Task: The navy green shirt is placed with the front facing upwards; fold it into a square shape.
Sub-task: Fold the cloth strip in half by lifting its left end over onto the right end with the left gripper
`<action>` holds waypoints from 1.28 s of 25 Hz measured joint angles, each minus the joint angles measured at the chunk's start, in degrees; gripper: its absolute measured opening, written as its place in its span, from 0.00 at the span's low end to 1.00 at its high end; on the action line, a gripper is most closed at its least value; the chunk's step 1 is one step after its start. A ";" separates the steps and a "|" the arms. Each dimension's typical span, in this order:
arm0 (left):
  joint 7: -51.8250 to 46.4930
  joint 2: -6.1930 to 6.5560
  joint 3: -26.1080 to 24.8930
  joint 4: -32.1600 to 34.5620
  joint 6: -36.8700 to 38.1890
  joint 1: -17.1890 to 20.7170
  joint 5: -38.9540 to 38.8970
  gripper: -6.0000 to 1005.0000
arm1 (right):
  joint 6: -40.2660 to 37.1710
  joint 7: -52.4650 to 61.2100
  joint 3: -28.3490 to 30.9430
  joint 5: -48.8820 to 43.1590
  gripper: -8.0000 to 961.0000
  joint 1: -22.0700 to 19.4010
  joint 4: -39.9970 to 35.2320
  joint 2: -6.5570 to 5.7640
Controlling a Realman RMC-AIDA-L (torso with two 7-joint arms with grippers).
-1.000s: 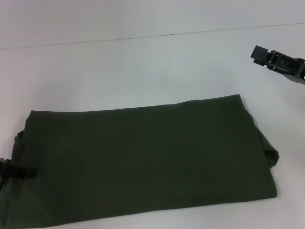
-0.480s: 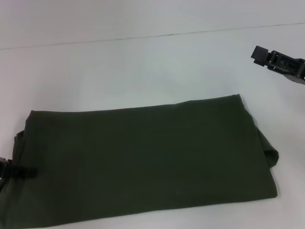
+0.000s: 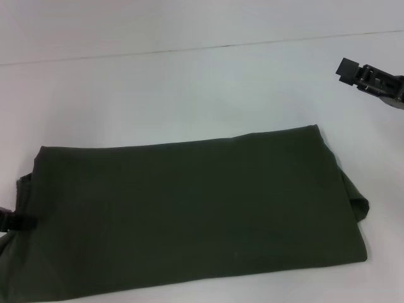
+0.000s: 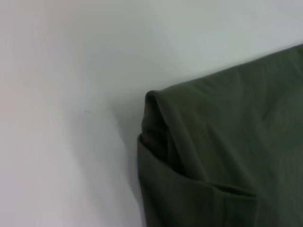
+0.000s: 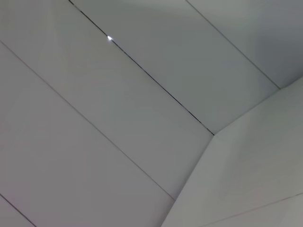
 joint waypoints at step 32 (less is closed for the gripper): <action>1.31 0.41 -6.10 7.69 8.74 1.97 -9.92 0.04 | 2.45 -3.63 -9.76 -0.51 0.72 0.91 0.39 2.57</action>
